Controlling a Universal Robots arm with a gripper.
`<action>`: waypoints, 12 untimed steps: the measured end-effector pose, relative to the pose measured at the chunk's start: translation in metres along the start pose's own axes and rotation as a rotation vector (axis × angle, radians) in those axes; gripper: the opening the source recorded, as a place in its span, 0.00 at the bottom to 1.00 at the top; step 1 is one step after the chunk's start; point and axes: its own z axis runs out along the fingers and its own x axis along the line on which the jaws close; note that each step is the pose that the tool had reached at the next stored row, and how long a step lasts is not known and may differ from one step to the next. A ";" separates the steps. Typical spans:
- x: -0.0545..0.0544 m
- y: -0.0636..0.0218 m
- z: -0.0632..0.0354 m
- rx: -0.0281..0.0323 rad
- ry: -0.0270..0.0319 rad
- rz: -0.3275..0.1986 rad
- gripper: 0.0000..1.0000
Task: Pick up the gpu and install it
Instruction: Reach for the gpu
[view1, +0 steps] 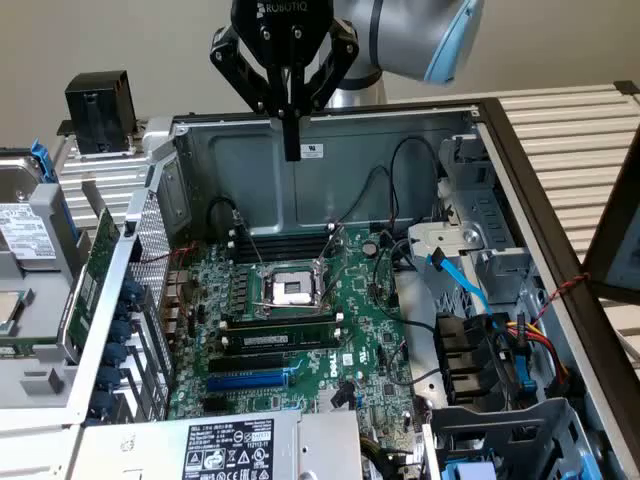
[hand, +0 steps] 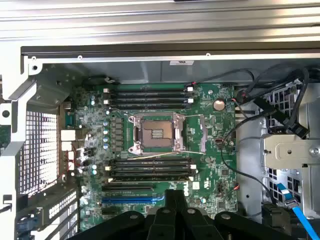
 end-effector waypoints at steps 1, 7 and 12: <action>0.000 0.0000 0.0000 0.0000 0.0000 0.000 0.11; 0.000 0.0000 0.0000 0.0000 0.0000 0.000 0.11; 0.000 0.0000 0.0000 0.0000 0.0000 0.000 0.11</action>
